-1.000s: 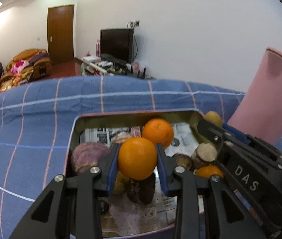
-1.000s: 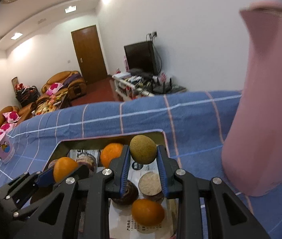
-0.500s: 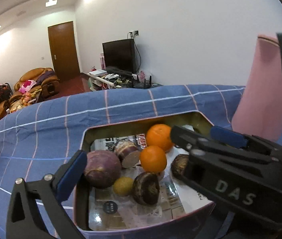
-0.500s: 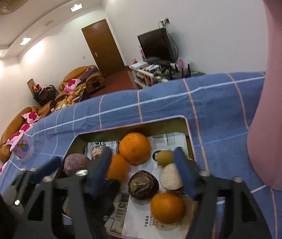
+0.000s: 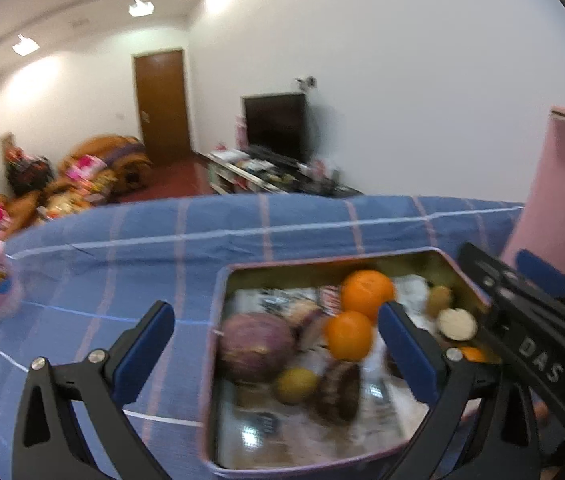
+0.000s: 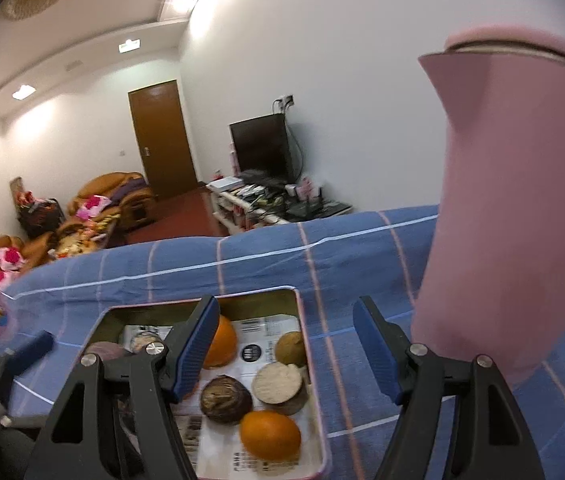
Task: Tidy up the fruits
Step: 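Open both grippers and withdraw them from the tin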
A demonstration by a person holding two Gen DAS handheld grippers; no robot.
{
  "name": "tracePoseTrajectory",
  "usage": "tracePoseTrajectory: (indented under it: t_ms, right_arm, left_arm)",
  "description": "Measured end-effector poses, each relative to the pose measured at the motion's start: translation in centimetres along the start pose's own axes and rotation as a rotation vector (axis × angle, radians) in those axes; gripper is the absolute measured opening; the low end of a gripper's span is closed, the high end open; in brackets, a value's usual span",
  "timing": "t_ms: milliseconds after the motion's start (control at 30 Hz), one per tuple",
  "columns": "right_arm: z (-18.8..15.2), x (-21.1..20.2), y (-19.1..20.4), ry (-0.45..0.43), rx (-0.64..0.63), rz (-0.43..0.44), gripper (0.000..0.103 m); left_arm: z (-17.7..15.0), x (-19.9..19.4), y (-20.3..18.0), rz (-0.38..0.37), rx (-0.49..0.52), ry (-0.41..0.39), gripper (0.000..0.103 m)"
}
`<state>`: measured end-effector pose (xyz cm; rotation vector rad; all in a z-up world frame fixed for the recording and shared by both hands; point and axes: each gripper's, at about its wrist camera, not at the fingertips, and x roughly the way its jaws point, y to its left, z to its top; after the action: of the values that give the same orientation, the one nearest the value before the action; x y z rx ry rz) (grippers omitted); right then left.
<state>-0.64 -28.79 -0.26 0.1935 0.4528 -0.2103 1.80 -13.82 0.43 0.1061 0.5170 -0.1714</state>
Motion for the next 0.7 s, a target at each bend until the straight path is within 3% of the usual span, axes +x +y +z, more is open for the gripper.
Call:
tracePoseTrajectory:
  t_ms: [100,333,700]
  right_arm:
    - [-0.1,-0.8,-0.1,-0.034,-0.027,-0.011,0.071]
    - [-0.6,-3.0,0.2,-0.129,-0.045,-0.026,0.071]
    - [-1.3,-5.2,0.6,-0.168,-0.052,-0.035,0.071]
  left_arm:
    - [0.0,-0.5,0.3,0.051,0.008,-0.038,0.103]
    - [-0.5,-1.4,0.8,0.038,0.009,-0.053,0.103]
    - [-1.4,-3.7,1.0,0.019,0.010,-0.088,0.103]
